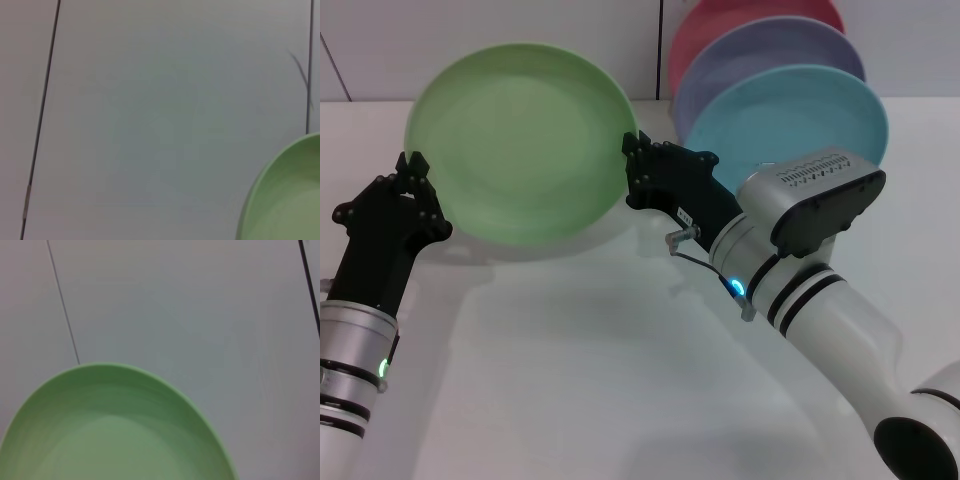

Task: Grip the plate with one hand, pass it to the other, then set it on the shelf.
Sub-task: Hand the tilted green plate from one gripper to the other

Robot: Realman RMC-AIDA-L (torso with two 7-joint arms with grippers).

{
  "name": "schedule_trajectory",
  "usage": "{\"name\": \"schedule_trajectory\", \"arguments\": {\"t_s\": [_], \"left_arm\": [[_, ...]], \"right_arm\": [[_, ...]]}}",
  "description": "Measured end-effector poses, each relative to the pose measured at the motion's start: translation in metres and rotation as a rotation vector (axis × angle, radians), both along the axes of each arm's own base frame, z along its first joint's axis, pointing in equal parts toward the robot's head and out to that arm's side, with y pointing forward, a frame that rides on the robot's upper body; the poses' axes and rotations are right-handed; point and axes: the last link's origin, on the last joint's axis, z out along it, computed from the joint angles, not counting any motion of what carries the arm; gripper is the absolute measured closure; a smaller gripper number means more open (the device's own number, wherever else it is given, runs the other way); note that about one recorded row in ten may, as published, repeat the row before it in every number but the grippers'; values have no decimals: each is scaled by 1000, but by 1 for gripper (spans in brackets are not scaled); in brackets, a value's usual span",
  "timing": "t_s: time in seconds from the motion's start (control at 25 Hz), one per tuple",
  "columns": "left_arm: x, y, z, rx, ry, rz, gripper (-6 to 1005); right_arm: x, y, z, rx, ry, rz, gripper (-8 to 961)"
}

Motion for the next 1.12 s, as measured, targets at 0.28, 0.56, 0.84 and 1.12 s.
{"name": "schedule_trajectory", "arguments": {"t_s": [0.28, 0.56, 0.84, 1.12], "left_arm": [[-1, -1, -1, -5, -7, 0, 825], [-6, -4, 7, 3, -75, -6, 816], [-12, -5, 13, 19, -94, -7, 720], [-11, -5, 13, 18, -95, -11, 589]], "right_arm": [[0, -1, 0, -2, 4, -2, 933], [-1, -1, -1, -3, 3, 0, 933], [1, -1, 0, -1, 1, -3, 934], [1, -1, 0, 0, 2, -6, 936]]}}
